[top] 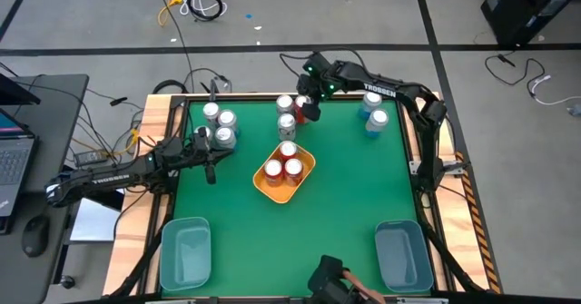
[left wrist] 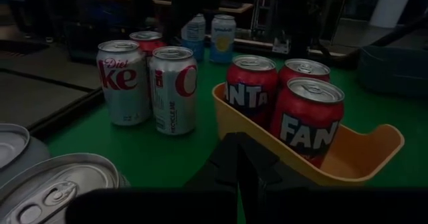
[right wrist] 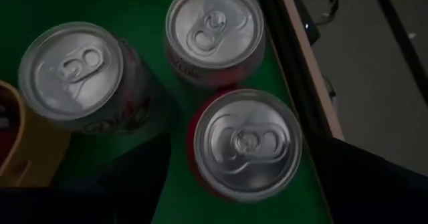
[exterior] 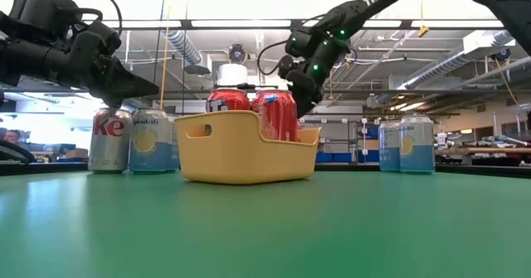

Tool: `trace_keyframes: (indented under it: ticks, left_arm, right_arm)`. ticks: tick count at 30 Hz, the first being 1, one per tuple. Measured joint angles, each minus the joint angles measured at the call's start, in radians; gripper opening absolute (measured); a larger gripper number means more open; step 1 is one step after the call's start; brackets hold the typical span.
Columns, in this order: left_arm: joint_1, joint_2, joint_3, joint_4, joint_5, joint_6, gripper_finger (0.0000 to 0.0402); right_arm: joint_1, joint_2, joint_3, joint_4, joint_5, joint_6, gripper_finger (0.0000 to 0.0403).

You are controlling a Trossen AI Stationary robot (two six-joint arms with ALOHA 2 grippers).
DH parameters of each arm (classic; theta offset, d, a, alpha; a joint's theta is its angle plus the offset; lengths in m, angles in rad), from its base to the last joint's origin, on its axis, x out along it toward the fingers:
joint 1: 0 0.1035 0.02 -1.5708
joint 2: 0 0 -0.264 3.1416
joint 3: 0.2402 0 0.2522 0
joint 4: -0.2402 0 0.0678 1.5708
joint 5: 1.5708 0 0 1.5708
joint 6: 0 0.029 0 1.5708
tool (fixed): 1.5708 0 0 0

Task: Sort soda cans
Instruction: Put the orange soda can into the yellow bin

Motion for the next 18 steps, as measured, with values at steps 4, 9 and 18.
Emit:
trace_keyframes:
  ticks: [4, 9, 18]
  left_arm:
    - [0.000, 0.000, 0.000, -0.001, -0.006, 0.000, 0.0002]
    - [0.000, 0.000, 0.000, -0.002, -0.006, 0.000, 0.0002]
    - [0.000, 0.000, 0.000, -0.002, -0.006, 0.000, 0.0002]
  right_arm:
    - [-0.007, 0.001, -0.045, 0.064, 0.000, -0.001, 0.0347]
    - [-0.020, 0.013, -0.056, 0.103, -0.003, 0.009, 0.0346]
    - [-0.021, 0.011, -0.082, 0.134, -0.004, 0.017, 0.0286]
